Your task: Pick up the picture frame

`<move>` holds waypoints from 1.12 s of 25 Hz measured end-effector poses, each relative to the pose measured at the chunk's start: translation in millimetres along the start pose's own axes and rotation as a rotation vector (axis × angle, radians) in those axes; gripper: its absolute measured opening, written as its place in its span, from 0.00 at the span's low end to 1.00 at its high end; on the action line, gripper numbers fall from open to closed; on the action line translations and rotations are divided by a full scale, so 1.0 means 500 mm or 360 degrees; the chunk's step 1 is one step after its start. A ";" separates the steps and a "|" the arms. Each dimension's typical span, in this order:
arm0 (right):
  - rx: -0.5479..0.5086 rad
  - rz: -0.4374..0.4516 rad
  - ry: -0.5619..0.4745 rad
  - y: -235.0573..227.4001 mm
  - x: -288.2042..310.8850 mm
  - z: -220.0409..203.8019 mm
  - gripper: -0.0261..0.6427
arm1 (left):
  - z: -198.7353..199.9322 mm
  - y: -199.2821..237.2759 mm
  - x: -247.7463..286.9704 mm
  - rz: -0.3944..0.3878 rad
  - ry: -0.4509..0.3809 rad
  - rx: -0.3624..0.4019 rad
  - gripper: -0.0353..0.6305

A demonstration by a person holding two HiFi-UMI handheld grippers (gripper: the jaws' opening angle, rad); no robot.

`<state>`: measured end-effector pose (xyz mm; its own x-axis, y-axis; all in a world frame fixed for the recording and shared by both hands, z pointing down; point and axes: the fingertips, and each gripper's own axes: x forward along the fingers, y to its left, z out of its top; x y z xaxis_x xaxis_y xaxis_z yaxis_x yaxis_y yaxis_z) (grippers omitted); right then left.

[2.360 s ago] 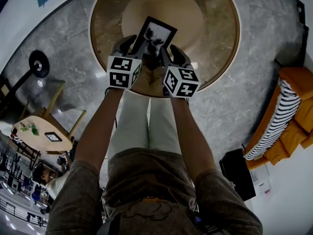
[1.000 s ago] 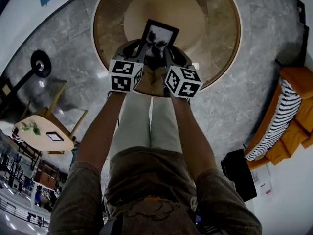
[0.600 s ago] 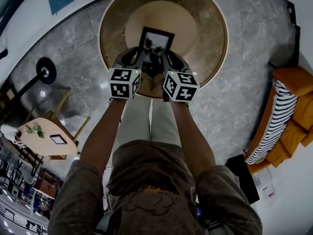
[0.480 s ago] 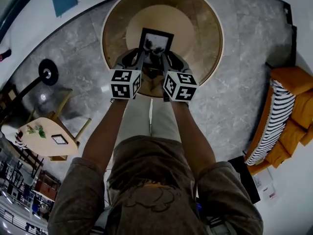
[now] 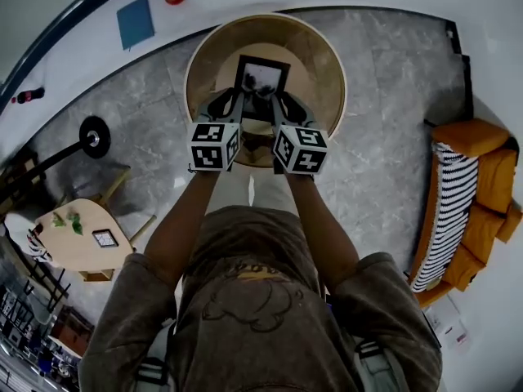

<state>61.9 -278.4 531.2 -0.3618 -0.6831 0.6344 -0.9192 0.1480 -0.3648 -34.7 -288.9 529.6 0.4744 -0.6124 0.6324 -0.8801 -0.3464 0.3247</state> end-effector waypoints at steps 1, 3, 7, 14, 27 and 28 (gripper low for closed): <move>-0.0013 0.0006 -0.0023 0.008 -0.017 0.017 0.18 | 0.017 -0.010 -0.016 0.0000 -0.0018 0.0011 0.18; -0.0037 0.0019 -0.0065 0.024 -0.052 0.047 0.18 | 0.045 -0.030 -0.049 -0.0003 -0.0052 0.0023 0.18; -0.0084 0.0039 -0.0149 0.052 -0.121 0.099 0.18 | 0.095 -0.070 -0.110 -0.0009 -0.0124 0.0065 0.18; -0.0170 0.0077 -0.0327 0.095 -0.229 0.189 0.18 | 0.188 -0.135 -0.208 -0.0001 -0.0300 0.0146 0.18; -0.0354 0.0129 -0.0607 0.163 -0.360 0.301 0.18 | 0.299 -0.205 -0.338 0.0017 -0.0599 0.0239 0.18; -0.0362 0.0128 -0.0621 0.166 -0.365 0.307 0.18 | 0.303 -0.208 -0.344 0.0016 -0.0613 0.0251 0.18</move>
<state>75.4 -251.1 280.5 -0.3882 -0.8748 0.2900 -0.9170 0.3354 -0.2158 -21.7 -255.0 280.3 0.4652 -0.8269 0.3161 -0.8849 -0.4254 0.1895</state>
